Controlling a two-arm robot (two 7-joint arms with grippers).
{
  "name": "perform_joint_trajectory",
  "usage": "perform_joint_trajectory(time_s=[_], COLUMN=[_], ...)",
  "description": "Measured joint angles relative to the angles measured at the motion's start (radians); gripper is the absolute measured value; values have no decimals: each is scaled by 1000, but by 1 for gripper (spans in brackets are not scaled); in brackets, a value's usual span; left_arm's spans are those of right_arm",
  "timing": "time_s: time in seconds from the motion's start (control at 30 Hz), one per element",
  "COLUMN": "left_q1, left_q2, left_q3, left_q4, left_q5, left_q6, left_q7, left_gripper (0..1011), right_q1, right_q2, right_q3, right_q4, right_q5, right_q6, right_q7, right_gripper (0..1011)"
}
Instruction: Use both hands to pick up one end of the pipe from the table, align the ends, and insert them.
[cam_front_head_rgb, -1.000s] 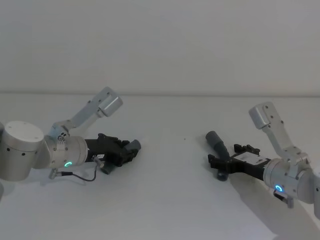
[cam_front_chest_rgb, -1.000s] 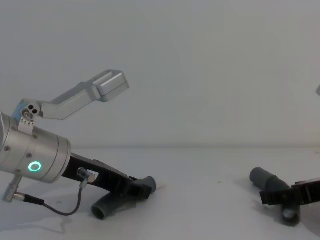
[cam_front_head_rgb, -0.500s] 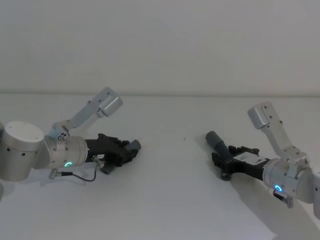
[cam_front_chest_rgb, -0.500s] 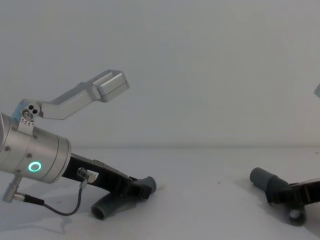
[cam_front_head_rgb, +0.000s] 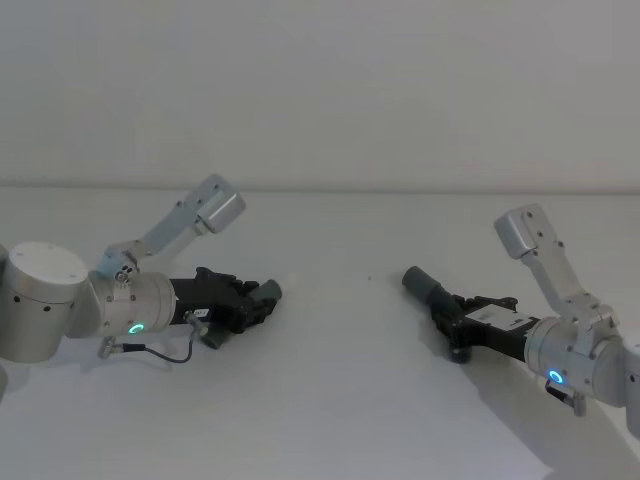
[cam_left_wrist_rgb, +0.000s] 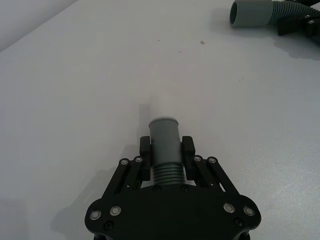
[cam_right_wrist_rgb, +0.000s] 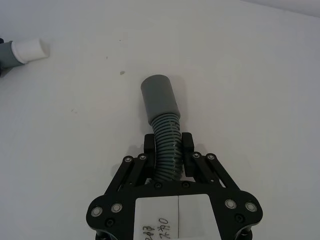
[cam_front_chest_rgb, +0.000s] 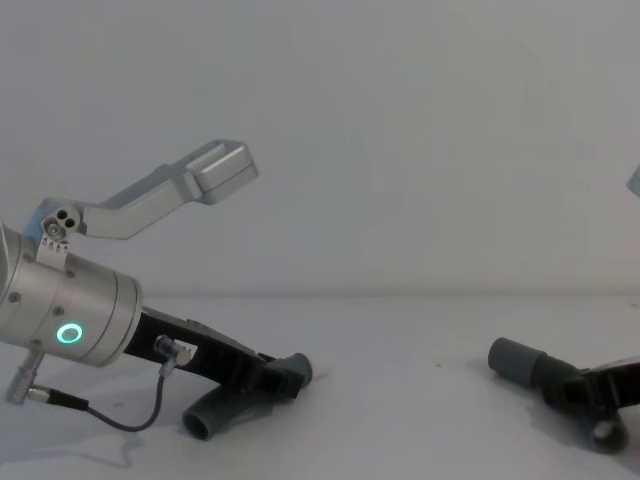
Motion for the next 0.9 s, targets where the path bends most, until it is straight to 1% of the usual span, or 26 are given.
perform_joint_trajectory(time_s=[0.27, 0.47, 0.63, 0.73, 0.83, 0.9], left_q1=[0, 0, 1, 2, 2, 2], left_q2=[0, 0, 2, 6, 12, 17], left_q3=[0, 0, -4, -10, -18, -26], left_q4=[0, -4, -19, -33, -51, -69], left_q5=[0, 4, 12, 19, 24, 27], left_q6=[0, -4, -18, -30, -42, -51], left_q7=[0, 3, 11, 18, 24, 26], left_gripper=[363, 363, 363, 363, 363, 363], right_q1=[-2, -13, -25, -30, -37, -39], right_q2=[0, 1, 5, 9, 19, 25], right_q3=[1, 7, 15, 18, 25, 29], right_q4=[-1, -14, -34, -42, -60, -67], right_q5=[-2, -5, -6, -6, -5, -4], right_q6=[-1, -34, -88, -111, -160, -178], right_q7=[1, 6, 15, 21, 37, 46], right_gripper=[301, 300, 300, 300, 299, 300])
